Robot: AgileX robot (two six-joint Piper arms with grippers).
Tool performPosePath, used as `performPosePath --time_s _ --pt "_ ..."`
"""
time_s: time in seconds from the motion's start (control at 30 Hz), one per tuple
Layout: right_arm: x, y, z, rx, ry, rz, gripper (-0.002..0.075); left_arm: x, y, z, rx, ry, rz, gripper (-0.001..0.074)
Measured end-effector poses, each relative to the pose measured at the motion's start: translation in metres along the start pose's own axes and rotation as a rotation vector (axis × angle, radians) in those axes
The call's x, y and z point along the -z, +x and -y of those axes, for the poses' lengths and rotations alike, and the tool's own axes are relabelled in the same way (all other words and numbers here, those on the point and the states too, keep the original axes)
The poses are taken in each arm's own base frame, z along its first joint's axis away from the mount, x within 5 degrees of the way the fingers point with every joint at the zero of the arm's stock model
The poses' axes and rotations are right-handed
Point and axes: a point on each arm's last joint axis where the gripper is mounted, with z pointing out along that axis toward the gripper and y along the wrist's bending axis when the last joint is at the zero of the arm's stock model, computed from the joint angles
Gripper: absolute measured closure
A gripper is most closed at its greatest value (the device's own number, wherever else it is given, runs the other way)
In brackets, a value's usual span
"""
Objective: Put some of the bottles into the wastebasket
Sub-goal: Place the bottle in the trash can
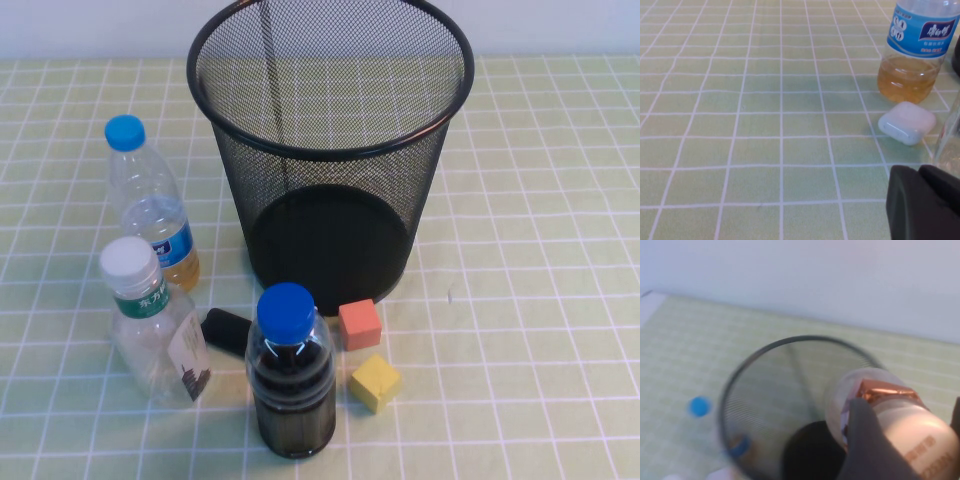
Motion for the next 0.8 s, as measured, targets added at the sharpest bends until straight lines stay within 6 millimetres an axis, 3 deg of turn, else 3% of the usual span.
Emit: performPosePath --time_s 0.23,0.67,0.8 --pt "-0.053 0.01 -0.01 -0.013 -0.153 -0.123 0.045 0.0 0.0 0.0 0.0 0.0 0.0 0.074" --pt "-0.174 0.056 0.004 0.032 -0.076 -0.382 0.045 0.0 0.0 0.0 0.0 0.0 0.0 0.0739" --pt "-0.198 0.068 0.011 0.03 -0.054 -0.433 0.0433 0.0 0.0 0.0 0.0 0.0 0.0 0.074"
